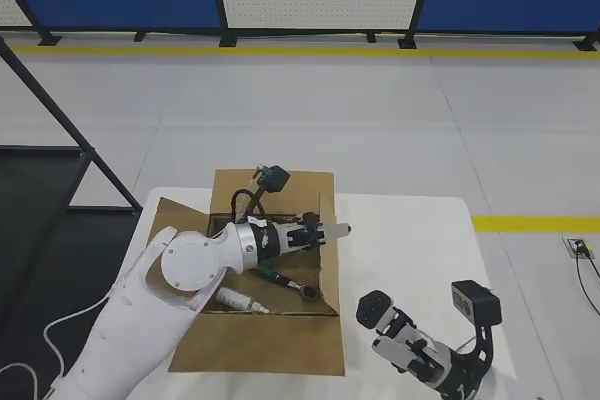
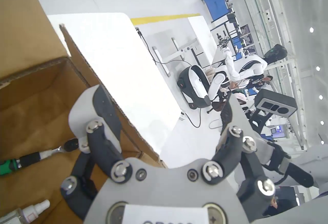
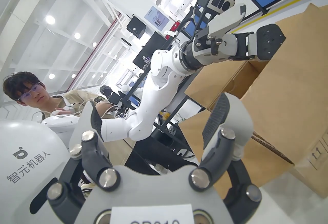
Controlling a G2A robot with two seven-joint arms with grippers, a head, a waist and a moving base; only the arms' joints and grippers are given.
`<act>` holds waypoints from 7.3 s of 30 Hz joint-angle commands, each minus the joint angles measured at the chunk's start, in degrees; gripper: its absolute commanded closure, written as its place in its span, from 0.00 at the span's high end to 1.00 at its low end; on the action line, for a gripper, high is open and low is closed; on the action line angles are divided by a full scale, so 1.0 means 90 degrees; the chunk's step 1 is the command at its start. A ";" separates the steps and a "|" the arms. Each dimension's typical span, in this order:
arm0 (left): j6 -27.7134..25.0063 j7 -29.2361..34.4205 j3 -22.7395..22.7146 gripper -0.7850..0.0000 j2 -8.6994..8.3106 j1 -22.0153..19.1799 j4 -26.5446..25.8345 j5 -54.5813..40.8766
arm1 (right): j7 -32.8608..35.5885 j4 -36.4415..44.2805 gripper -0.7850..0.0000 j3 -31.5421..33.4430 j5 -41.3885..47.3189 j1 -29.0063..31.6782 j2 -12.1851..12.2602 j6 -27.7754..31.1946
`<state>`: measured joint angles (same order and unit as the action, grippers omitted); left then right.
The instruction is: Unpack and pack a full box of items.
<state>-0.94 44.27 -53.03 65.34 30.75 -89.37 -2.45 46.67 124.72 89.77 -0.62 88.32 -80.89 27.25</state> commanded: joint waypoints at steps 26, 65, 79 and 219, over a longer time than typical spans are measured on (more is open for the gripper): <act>-0.0422 -0.0593 0.1531 1.00 0.0968 -0.1050 0.1462 -0.0485 | -0.0953 -0.0200 1.00 -0.0273 -0.1704 -0.0226 0.0229 -0.1407; -0.0599 -0.0208 -0.5864 1.00 -0.0448 0.4035 -0.1691 -0.0191 | -0.0941 -0.1691 1.00 -0.0252 -0.1117 -0.0816 0.0517 -0.2109; -0.1011 -0.0249 -0.6675 1.00 -0.0525 0.4656 -0.1553 -0.1017 | -0.1006 -0.0729 1.00 -0.0500 -0.1470 -0.0970 0.0602 -0.2340; -0.1093 0.0290 -0.7615 1.00 -0.0905 0.5786 -0.1149 -0.3098 | 0.1506 -1.0300 1.00 -0.7941 -0.4277 -0.9473 -0.2425 -0.1716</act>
<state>-10.91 47.18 -121.71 57.18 82.71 -99.56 -30.40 60.73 32.30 18.53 -38.18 2.81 -102.58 12.64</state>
